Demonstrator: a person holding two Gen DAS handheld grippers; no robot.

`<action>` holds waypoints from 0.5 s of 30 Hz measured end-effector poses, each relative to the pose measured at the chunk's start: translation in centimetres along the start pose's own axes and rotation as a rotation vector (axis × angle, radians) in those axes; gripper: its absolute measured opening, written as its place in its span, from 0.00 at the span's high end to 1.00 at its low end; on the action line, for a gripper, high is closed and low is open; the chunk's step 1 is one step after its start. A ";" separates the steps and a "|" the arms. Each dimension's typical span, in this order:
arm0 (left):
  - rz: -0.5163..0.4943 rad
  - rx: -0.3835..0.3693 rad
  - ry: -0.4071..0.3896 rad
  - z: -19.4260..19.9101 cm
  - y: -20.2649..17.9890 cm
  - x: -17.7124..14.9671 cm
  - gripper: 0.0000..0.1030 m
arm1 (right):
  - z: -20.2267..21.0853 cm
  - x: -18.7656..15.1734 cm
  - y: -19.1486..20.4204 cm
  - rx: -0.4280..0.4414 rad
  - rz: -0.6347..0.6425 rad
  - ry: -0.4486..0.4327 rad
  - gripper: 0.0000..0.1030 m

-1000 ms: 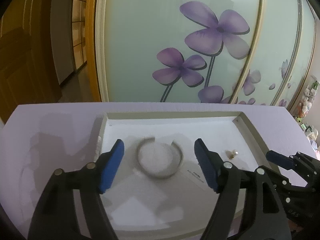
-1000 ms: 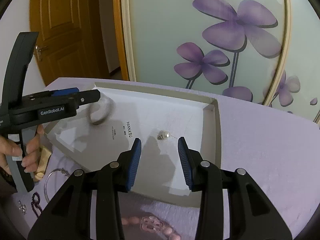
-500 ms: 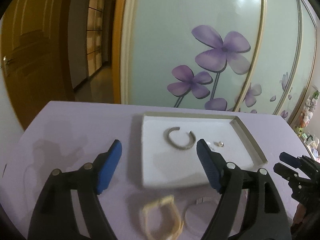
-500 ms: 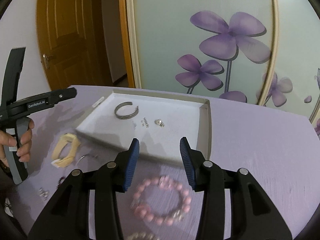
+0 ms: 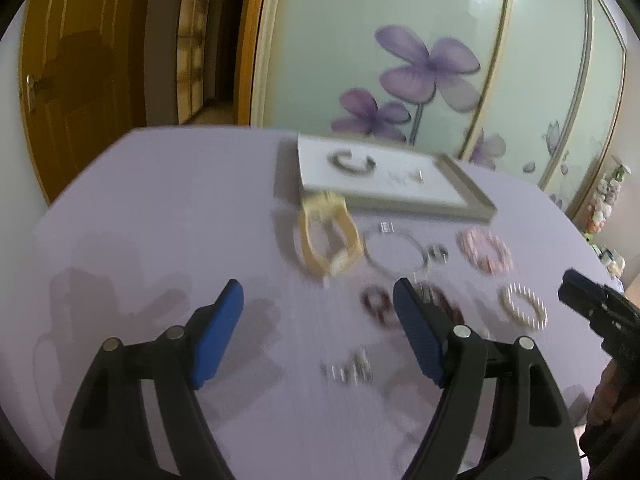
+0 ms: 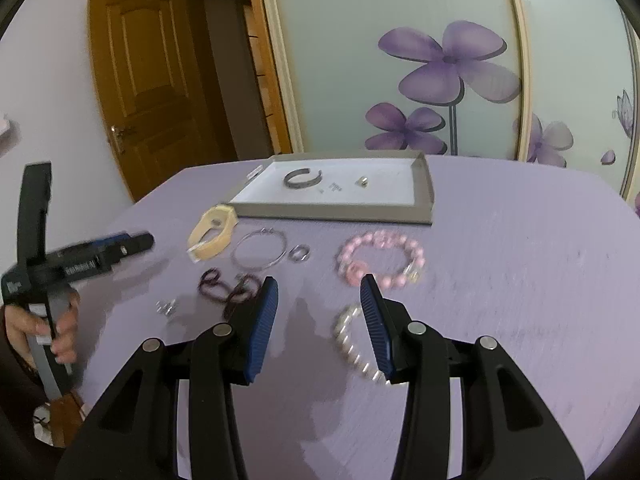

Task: Organize jewelry
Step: 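Grasp the silver earring cluster with left while right moves to another pearl stud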

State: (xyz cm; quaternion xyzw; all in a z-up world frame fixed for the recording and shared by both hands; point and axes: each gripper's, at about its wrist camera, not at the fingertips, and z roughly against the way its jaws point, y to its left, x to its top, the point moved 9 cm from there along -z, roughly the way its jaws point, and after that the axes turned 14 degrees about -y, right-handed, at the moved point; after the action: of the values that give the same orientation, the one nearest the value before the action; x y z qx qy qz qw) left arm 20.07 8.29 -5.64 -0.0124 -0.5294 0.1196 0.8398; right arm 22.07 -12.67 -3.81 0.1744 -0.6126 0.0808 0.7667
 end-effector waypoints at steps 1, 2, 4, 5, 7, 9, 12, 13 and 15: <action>-0.008 0.002 0.011 0.2 -0.2 -0.8 0.29 | 0.4 -0.4 0.3 0.008 -0.002 -0.003 0.56; -0.018 0.004 0.022 0.4 -0.5 -1.5 0.31 | 0.7 -0.7 0.6 0.017 -0.006 -0.005 0.56; -0.037 0.006 0.040 0.3 -1.0 -2.5 0.33 | 1.2 -1.1 0.9 0.026 -0.015 -0.011 0.56; -0.048 0.008 0.051 0.3 -1.4 -3.0 0.34 | 1.4 -1.2 1.0 0.030 -0.021 -0.013 0.55; -0.061 0.003 0.066 0.1 -2.0 -3.7 0.38 | 1.7 -1.4 1.1 0.037 -0.031 -0.017 0.55; -0.086 0.017 0.085 -0.4 -2.6 -4.2 0.42 | 2.1 -1.4 1.1 0.040 -0.042 -0.024 0.55; -0.100 0.034 0.124 -1.3 -3.0 -5.0 0.54 | 2.6 -1.6 1.0 0.039 -0.056 -0.032 0.55; -0.102 0.041 0.130 -1.5 -3.0 -5.2 0.56 | 2.7 -1.6 1.0 0.039 -0.058 -0.032 0.55; -0.126 0.064 0.122 -1.7 -3.2 -5.1 0.62 | 2.9 -1.8 0.9 0.037 -0.062 -0.033 0.54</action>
State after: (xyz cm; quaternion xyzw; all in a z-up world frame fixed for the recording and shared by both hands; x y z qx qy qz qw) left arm 20.08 4.31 -10.47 0.0407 -0.4728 0.0824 0.8764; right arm 18.72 -12.73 -4.83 0.2088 -0.6179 0.0653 0.7552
